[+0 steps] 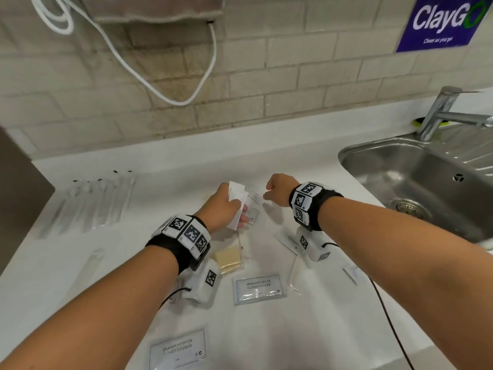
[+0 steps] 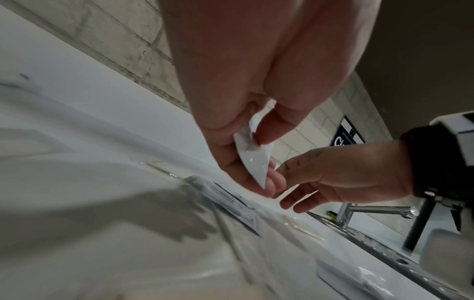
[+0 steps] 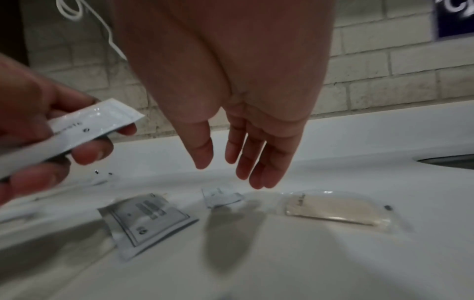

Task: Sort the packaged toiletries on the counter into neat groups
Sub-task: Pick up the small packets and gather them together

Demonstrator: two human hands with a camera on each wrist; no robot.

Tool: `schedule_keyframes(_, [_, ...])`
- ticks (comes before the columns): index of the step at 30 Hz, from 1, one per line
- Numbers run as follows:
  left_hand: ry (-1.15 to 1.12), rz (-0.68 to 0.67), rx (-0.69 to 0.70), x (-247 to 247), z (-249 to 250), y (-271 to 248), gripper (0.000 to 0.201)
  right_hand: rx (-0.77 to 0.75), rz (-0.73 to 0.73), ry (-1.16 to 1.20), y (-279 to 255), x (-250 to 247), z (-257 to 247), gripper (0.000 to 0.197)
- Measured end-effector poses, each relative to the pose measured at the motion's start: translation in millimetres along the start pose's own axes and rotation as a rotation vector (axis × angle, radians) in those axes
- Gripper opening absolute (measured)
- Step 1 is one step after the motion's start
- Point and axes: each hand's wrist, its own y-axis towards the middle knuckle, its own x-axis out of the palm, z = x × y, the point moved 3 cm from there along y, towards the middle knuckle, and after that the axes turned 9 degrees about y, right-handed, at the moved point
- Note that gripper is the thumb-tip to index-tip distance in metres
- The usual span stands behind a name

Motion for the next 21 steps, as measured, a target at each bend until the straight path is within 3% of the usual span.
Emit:
schedule_keyframes(7, [-0.061,0.023,-0.07,-21.2,-17.8,28.2,0.039,0.016,-0.055,-0.221,49.9,31.0,-4.8,0.05])
schedule_keyframes(11, [-0.085,0.017,-0.099,-23.9,-22.8,34.3,0.04,0.042,-0.16,-0.283,62.5,31.9,-4.0,0.05])
schedule_keyframes(17, [-0.104,-0.02,-0.107,-12.1,-17.5,34.4,0.042,0.024,-0.235,-0.246,40.6,8.7,7.5,0.021])
schedule_keyframes(21, [-0.129,-0.064,-0.1,5.0,-6.2,25.5,0.039,0.058,-0.251,0.016,10.7,-15.9,30.0,0.009])
